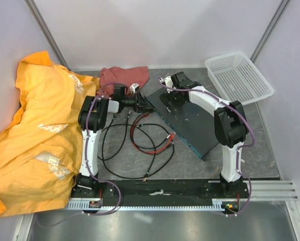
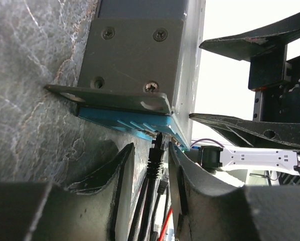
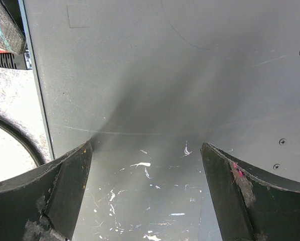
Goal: Pull the plug from the switch port
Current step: Pull the connector from the switch port, then place the connector at the center of the board, then pull the connector from the switch port.
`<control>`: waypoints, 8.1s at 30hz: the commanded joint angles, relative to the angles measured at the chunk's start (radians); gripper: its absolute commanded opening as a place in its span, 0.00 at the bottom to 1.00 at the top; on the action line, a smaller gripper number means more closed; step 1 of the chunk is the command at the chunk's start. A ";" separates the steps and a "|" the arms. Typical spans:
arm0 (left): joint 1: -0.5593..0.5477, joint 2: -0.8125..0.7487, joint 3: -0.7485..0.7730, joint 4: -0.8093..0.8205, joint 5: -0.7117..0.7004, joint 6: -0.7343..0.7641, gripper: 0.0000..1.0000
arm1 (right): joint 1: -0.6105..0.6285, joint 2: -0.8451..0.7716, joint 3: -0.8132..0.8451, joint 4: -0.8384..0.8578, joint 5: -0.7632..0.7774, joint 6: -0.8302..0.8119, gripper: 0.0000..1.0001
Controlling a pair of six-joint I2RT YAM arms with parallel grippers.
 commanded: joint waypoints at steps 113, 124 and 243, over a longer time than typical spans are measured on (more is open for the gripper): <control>0.274 -0.483 -0.038 -0.886 -0.333 0.912 0.01 | 0.096 0.010 0.045 0.019 0.028 -0.028 0.98; 0.287 -0.460 -0.019 -0.954 -0.486 1.029 0.05 | 0.127 -0.041 -0.012 0.041 0.051 -0.048 0.98; -0.047 0.012 -0.030 0.099 -0.031 -0.070 0.19 | 0.098 -0.153 -0.168 0.030 0.118 -0.148 0.98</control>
